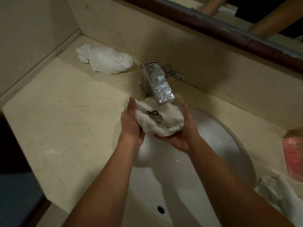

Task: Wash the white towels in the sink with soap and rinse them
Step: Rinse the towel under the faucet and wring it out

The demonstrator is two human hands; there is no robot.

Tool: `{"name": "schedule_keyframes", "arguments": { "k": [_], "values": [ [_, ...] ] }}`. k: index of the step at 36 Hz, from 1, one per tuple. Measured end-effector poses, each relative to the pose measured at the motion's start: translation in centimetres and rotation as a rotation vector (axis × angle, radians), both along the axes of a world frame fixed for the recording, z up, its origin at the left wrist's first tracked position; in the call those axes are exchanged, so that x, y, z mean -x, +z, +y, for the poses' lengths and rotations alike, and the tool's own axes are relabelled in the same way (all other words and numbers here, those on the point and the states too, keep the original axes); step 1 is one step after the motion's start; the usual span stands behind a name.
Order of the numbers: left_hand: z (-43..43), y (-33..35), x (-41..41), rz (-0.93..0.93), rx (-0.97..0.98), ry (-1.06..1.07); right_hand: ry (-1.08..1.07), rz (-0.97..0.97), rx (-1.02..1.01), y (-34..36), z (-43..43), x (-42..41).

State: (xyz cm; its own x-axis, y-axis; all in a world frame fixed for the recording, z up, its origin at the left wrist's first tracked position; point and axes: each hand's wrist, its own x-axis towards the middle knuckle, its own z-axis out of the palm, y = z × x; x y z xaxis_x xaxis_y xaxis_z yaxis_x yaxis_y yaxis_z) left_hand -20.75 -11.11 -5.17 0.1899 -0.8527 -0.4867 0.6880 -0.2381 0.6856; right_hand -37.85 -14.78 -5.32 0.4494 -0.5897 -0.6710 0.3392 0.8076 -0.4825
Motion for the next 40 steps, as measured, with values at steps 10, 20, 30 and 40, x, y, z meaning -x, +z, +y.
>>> {"name": "schedule_keyframes", "arguments": {
  "k": [10,20,30,40],
  "values": [
    [0.7,1.1,-0.4,-0.045,-0.056,0.247,0.034,-0.100,-0.019,0.6,-1.2,-4.3],
    [0.6,0.9,-0.7,0.000,-0.075,0.228,0.020,-0.218,-0.012,0.2,-1.5,-2.9],
    [-0.4,0.7,3.6,0.052,-0.287,0.025,-0.122,-0.019,0.239,-0.1,-0.6,2.2],
    [-2.1,1.5,4.3,0.098,-0.127,0.081,-0.175,0.115,0.294,0.4,0.1,3.1]
  ]
}}
